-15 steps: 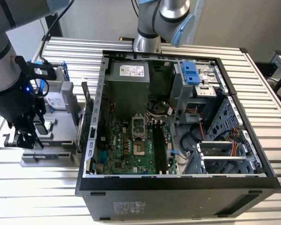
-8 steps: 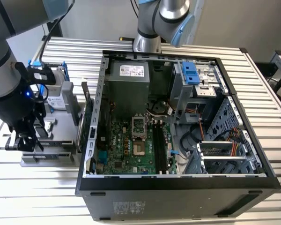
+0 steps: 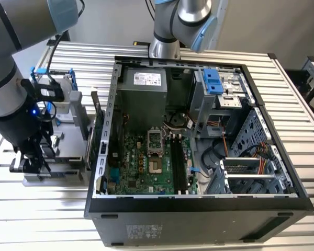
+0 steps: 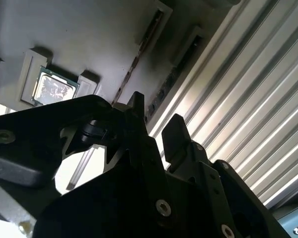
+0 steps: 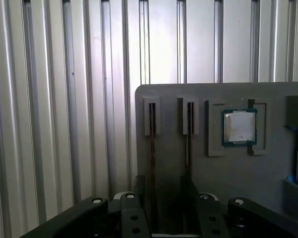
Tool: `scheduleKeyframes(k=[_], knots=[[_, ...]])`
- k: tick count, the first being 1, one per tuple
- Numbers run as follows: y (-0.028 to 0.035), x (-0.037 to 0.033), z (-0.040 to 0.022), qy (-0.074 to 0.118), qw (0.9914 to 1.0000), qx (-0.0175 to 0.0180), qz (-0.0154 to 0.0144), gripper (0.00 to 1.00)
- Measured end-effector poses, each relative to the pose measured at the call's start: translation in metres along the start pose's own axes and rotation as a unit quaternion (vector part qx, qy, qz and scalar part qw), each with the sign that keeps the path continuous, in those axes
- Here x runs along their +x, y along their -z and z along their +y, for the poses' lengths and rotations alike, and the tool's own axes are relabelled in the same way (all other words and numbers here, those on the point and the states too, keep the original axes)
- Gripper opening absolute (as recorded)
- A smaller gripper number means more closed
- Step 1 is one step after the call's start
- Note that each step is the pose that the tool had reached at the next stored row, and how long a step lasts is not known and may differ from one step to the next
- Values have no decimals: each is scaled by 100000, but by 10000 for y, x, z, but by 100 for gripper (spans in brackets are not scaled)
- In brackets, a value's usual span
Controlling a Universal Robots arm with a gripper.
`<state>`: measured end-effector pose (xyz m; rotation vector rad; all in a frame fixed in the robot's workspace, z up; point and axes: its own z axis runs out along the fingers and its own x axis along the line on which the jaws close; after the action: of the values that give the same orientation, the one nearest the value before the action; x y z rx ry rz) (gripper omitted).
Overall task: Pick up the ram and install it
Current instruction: 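Pick up the ram and move it above insertion slot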
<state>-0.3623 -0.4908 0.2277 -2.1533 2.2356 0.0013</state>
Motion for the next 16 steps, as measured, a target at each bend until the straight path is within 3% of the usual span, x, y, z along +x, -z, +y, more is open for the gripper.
scheduleKeyframes(k=[16], knots=[[-283, 90, 5, -31, 100000, 7, -56, 100]])
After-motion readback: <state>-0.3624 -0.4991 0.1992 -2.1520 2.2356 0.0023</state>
